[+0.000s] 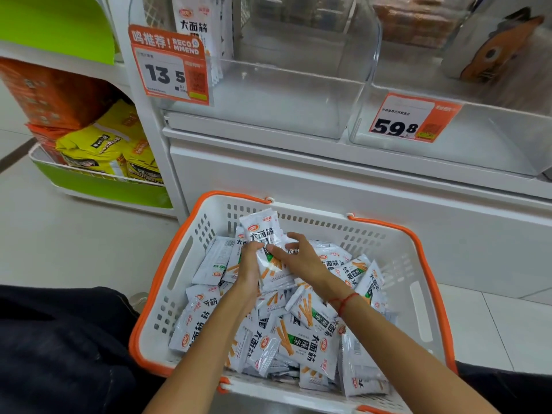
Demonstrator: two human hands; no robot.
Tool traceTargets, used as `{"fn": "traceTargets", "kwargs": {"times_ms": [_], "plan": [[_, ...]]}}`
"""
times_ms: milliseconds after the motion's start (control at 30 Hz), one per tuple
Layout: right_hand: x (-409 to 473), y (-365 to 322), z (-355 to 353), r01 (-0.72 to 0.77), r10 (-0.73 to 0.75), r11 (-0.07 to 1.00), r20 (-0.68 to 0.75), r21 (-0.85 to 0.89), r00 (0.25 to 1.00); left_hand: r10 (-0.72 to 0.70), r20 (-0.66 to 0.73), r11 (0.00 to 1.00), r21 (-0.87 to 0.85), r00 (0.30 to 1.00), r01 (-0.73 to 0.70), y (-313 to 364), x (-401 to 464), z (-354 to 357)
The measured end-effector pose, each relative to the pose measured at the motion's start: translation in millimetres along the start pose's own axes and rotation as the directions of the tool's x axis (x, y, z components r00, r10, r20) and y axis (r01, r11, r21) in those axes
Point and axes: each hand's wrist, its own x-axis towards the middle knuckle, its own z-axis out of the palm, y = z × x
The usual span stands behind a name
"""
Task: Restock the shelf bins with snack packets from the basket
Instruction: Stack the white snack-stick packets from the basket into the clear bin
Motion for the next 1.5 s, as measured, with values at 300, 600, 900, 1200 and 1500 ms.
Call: {"fn": "traceTargets", "kwargs": {"times_ms": [300,600,900,1200,1500], "plan": [[-19,-82,-17,0.507,-0.492,0.857,0.143,-0.092,0.859,0.475,0.139,0.818,0.294,0.869,-0.494,86,-46,19],[-44,-158,-48,0.866,-0.921,0.360,0.016,-0.345,0.389,0.792,0.463,0.214,0.401,0.399,-0.891,186,-111,2],[-3,-258,-46,0.782,-0.993,0.094,-0.116,-0.616,0.028,0.937,0.330,-0.119,0.601,0.110,-0.790,291,-118,2],[80,-312,-34,0.774,-0.863,0.484,-0.075,-0.409,0.500,0.877,0.343,-0.155,0.865,0.337,-0.477,365,-63,7],[147,-335,-31,0.602,-0.589,0.722,0.154,-0.341,0.793,0.649,0.293,-0.180,0.956,0.702,-0.232,404,-6,27]]}}
